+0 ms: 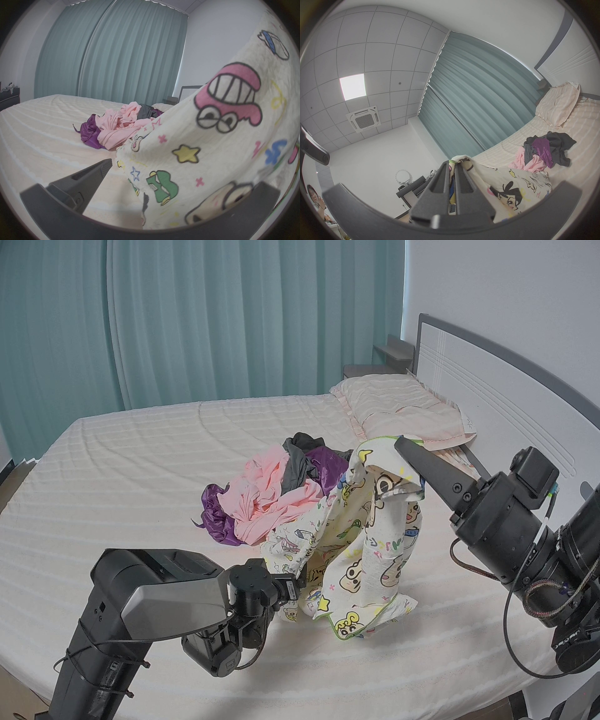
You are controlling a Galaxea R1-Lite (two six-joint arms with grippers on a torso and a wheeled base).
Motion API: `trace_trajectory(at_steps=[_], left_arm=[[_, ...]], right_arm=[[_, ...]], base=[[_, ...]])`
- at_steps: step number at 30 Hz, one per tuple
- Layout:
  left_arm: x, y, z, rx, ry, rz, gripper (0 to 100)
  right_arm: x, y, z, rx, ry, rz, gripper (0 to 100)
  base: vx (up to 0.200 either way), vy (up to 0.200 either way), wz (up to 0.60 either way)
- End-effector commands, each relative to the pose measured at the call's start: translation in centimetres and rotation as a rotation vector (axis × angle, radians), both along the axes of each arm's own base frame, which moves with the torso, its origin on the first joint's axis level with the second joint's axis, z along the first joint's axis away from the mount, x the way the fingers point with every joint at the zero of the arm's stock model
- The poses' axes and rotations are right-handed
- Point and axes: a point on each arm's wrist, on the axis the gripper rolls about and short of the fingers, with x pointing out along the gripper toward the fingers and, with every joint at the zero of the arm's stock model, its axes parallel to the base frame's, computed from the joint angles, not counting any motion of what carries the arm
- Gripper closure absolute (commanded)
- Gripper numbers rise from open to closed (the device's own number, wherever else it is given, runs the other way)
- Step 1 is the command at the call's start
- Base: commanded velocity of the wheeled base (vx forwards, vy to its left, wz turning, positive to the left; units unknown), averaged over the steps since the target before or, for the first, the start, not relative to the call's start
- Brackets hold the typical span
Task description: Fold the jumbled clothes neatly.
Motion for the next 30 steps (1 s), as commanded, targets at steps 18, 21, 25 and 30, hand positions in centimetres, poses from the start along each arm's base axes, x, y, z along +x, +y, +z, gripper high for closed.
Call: trace_trajectory(at_steps=[18,21,25,30], left_arm=[[-5.3,3.9,7.9,-0.237,0.026,0.032,100],[-6.8,4.6,11.2,-0.268,-0.028,0.018,100],[-7.9,5.1,15.2,-0.319,-0.102,0.004,100],[-8.2,5.4,18.6,-0.351,-0.145,-0.001,100]], right_arm=[[5.0,-3.3,-4.6,-0.049,0.202,-0.194,100],[7.1,-2.9,-7.0,-0.059,0.294,-0.226,100],[9.6,-1.5,-8.2,-0.031,0.322,-0.295,100],[10.2,-0.7,-4.2,0.062,0.216,-0.303,100]], base=[[0.000,0.000,0.00],[0.000,0.000,0.00],[0.000,0.000,0.00],[0.000,0.000,0.00]])
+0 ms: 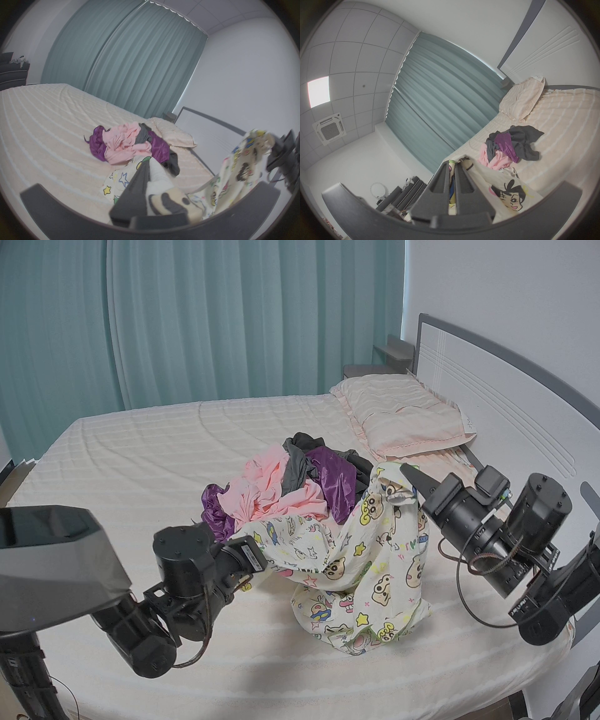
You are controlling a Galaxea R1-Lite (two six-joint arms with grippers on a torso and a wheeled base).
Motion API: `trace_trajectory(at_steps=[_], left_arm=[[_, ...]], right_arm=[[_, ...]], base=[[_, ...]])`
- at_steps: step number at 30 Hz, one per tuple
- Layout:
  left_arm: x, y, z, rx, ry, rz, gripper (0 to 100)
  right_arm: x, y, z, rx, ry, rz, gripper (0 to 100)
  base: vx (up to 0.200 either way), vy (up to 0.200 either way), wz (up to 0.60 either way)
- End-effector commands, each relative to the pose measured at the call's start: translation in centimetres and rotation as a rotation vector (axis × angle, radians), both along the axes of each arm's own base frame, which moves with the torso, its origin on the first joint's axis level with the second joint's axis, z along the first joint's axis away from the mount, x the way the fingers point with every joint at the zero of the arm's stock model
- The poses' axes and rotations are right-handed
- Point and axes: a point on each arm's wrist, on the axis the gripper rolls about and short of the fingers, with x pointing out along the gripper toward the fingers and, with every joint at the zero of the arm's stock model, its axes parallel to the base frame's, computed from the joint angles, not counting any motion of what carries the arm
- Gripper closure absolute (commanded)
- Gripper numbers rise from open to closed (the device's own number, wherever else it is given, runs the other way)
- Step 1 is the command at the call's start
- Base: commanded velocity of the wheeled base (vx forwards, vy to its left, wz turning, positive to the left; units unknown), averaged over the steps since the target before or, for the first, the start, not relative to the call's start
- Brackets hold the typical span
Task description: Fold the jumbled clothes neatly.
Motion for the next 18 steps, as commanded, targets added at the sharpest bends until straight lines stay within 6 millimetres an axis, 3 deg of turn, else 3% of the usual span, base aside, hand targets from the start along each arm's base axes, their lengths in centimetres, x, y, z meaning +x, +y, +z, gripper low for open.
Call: trace_trajectory(at_steps=[1,2,8,10,12,14,17,18], left_arm=[[-2.1,0.9,8.2,-0.121,-0.160,-0.014,100],[-2.4,0.6,9.4,-0.136,-0.179,-0.028,100],[-4.3,0.0,13.5,-0.186,-0.235,-0.073,100],[-4.9,0.1,14.2,-0.202,-0.251,-0.084,100],[-5.8,0.2,14.8,-0.220,-0.262,-0.104,100],[-6.2,0.1,14.5,-0.222,-0.252,-0.113,100],[-6.7,0.6,12.5,-0.231,-0.174,-0.121,100],[-6.7,0.6,12.4,-0.231,-0.170,-0.122,100]], right_arm=[[2.1,1.1,3.6,0.090,-0.080,-0.050,100],[1.8,1.3,5.6,0.117,-0.110,-0.049,100],[-1.8,2.3,11.6,0.188,-0.207,0.050,100],[-2.4,2.3,12.1,0.191,-0.212,0.071,100],[-3.2,2.7,11.4,0.165,-0.181,0.110,100],[-3.5,2.9,9.4,0.123,-0.123,0.121,100],[-4.6,2.1,3.8,0.006,0.040,0.135,100],[-4.6,2.0,3.7,0.005,0.045,0.137,100]], base=[[0.000,0.000,0.00],[0.000,0.000,0.00],[0.000,0.000,0.00],[0.000,0.000,0.00],[0.000,0.000,0.00],[0.000,0.000,0.00],[0.000,0.000,0.00],[0.000,0.000,0.00]])
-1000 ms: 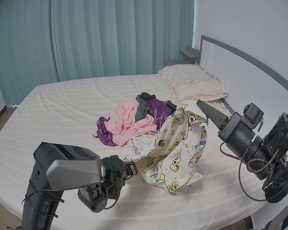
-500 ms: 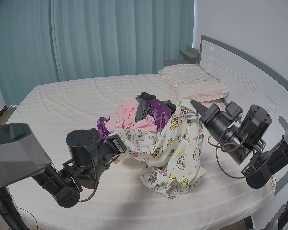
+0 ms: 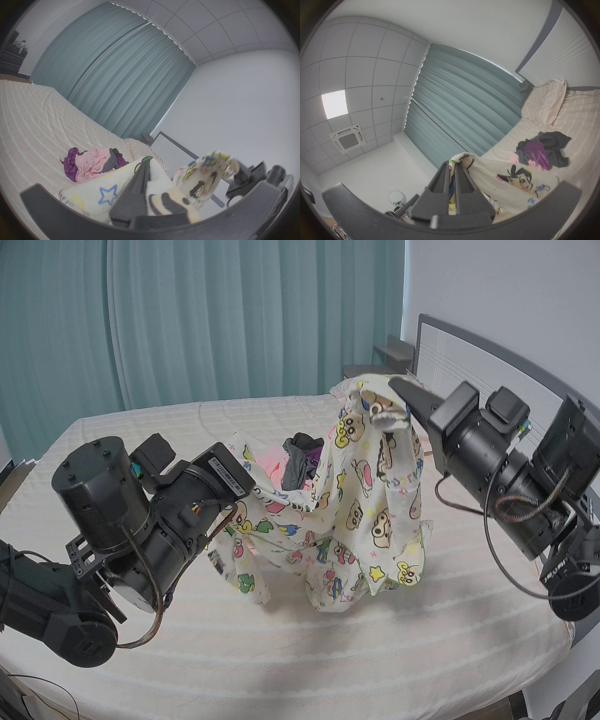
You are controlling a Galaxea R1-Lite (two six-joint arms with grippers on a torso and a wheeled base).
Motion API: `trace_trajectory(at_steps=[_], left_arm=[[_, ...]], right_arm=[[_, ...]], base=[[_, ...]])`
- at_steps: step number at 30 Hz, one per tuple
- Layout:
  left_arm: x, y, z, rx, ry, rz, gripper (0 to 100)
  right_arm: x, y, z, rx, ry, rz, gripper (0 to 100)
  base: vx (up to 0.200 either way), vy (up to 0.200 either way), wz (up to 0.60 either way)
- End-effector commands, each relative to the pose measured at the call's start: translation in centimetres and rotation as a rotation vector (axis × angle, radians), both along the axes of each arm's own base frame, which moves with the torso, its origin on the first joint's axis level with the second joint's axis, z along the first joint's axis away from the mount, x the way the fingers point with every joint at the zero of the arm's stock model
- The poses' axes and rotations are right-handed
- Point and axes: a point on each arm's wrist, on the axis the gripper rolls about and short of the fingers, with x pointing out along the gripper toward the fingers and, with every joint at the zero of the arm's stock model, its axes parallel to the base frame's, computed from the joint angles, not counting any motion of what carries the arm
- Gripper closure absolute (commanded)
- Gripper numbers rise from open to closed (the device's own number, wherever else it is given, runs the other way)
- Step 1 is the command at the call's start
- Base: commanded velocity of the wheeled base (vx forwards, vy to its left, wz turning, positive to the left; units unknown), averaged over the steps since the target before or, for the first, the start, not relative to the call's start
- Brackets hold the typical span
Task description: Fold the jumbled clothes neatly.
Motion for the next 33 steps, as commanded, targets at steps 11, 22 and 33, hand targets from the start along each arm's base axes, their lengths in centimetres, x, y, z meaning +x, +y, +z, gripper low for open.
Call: trace_trajectory(at_steps=[11,22,33], left_arm=[[-2.0,0.8,-5.6,-0.029,0.232,-0.099,100],[-1.7,0.5,-7.2,-0.032,0.294,-0.097,100],[-2.0,0.8,-7.8,-0.025,0.319,-0.093,100]], right_arm=[[-0.4,-0.3,-10.1,-0.059,0.296,0.088,100],[-1.7,-1.7,-10.8,-0.132,0.259,0.057,100],[-1.5,-2.8,-11.5,-0.115,0.265,0.032,100]], base=[[0.000,0.000,0.00],[0.000,0.000,0.00],[-0.164,0.000,0.00]])
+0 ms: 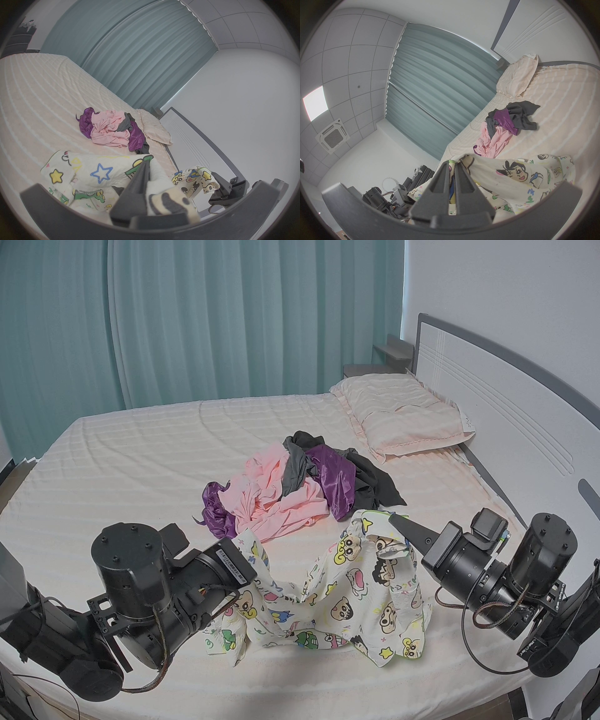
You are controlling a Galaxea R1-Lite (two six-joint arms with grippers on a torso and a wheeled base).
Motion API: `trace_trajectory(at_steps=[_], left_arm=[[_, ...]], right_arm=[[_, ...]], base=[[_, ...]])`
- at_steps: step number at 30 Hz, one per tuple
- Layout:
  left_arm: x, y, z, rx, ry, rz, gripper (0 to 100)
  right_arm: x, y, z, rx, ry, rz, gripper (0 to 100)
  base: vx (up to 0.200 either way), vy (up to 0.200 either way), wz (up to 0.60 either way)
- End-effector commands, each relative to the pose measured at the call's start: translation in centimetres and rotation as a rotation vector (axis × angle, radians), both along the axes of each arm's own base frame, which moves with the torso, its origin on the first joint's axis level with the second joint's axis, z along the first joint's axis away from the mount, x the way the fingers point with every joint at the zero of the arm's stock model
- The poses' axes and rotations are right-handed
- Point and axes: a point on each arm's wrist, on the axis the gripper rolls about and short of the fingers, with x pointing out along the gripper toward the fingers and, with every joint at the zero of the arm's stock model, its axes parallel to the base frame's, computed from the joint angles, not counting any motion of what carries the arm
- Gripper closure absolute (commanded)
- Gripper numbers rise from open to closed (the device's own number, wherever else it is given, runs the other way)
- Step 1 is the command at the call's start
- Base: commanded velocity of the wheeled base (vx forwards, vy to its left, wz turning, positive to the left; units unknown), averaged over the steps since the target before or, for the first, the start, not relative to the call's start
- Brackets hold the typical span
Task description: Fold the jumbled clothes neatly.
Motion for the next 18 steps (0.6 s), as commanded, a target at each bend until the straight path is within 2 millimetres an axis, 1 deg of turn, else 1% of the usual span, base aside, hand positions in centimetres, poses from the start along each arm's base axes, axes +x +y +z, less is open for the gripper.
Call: trace_trajectory(at_steps=[1,4,12,16,18], left_arm=[[0.02,-0.01,-0.28,0.007,0.008,0.002,100],[-0.04,-0.07,-0.43,0.003,0.017,-0.001,100],[-0.15,0.03,-0.29,-0.025,0.024,0.006,100],[-0.08,0.03,-0.15,-0.085,0.043,0.015,100],[-0.10,0.04,-0.11,-0.088,0.042,0.015,100]], right_arm=[[0.17,-0.33,-0.17,-0.004,0.006,-0.013,100],[0.16,-0.34,-0.13,-0.003,0.005,-0.013,100],[0.22,-0.35,-0.07,-0.002,0.002,-0.016,100],[0.16,-0.40,0.10,0.002,-0.003,-0.016,100],[0.19,-0.37,0.09,0.002,-0.003,-0.016,100]], base=[[-0.200,0.000,0.00],[-0.200,0.000,0.00],[0.000,0.000,0.00],[0.000,0.000,0.00],[0.000,0.000,0.00]])
